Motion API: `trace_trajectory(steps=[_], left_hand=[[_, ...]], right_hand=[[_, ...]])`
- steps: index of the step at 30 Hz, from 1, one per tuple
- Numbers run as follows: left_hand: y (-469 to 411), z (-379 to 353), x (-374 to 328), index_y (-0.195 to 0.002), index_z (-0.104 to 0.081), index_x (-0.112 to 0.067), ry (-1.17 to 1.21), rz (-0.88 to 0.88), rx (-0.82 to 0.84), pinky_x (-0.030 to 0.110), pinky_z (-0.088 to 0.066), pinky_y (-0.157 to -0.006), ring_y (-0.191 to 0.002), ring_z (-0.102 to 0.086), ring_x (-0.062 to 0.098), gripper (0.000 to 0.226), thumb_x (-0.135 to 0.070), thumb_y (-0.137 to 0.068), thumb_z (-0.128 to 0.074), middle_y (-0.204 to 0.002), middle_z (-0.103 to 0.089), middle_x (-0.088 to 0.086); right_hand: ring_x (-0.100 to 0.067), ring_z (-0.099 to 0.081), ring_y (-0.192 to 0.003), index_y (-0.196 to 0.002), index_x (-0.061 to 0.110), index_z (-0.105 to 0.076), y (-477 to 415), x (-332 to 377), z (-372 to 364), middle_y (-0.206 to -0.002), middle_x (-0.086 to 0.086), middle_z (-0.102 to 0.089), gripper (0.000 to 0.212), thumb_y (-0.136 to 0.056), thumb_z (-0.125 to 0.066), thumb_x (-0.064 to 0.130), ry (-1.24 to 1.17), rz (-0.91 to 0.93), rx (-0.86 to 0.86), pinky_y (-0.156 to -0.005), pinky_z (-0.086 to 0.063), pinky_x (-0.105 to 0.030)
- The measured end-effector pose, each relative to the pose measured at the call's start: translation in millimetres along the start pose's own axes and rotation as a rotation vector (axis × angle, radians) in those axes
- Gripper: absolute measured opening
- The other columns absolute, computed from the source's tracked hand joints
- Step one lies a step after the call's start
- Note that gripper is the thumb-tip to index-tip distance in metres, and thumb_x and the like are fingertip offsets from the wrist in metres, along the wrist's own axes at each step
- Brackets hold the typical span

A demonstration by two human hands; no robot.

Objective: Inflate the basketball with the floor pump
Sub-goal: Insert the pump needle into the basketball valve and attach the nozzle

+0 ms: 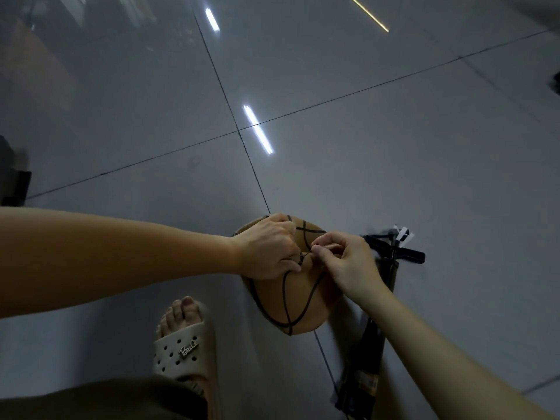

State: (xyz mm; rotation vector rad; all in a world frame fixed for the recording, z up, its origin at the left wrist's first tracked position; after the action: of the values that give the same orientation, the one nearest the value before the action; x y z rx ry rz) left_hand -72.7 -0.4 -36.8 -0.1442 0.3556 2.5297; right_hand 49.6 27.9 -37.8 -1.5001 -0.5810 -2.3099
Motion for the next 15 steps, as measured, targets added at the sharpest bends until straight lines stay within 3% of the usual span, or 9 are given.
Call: trace_trajectory(steps=[7, 10, 15], left_hand=[[1.5, 5.1, -1.5, -0.080, -0.072, -0.028, 0.028, 0.018, -0.111, 0.040, -0.036, -0.103, -0.099, -0.046, 0.013, 0.039, -0.053, -0.100, -0.049, -0.081, -0.057, -0.012], [0.7, 7.3, -2.0, -0.081, -0.073, -0.025, 0.037, 0.048, -0.161, 0.043, -0.037, -0.099, -0.098, -0.048, 0.020, 0.037, -0.053, -0.097, -0.055, -0.093, -0.055, -0.004], [-3.5, 5.9, -3.2, -0.085, -0.073, -0.024, 0.073, 0.069, -0.141, 0.036, -0.033, -0.094, -0.099, -0.047, 0.018, 0.033, -0.051, -0.096, -0.058, -0.108, -0.049, -0.003]], right_hand=[[-0.010, -0.067, -0.082, -0.089, 0.027, -0.072, -1.9, 0.1, 0.1, -0.083, 0.009, -0.071, 0.007, -0.094, -0.068, 0.023, 0.067, 0.012, 0.026, -0.080, -0.057, -0.037], [-0.010, -0.068, -0.080, -0.088, 0.028, -0.072, -2.4, 2.2, 0.6, -0.080, 0.009, -0.072, 0.009, -0.094, -0.069, 0.023, 0.060, 0.013, 0.014, -0.079, -0.058, -0.039], [-0.008, -0.070, -0.079, -0.089, 0.026, -0.075, -3.0, -0.3, 4.9, -0.079, 0.010, -0.074, 0.008, -0.093, -0.070, 0.022, 0.012, -0.005, -0.026, -0.080, -0.059, -0.042]])
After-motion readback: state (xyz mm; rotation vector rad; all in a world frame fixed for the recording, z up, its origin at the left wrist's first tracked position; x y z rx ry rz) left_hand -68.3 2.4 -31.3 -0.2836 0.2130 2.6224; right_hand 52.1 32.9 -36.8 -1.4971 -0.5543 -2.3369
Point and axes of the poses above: each hand's wrist, its own y-axis away from the middle knuckle, its own z-axis out of the back of the hand, x = y × z, the point moved 9 cm from there along -y, towards the middle knuckle
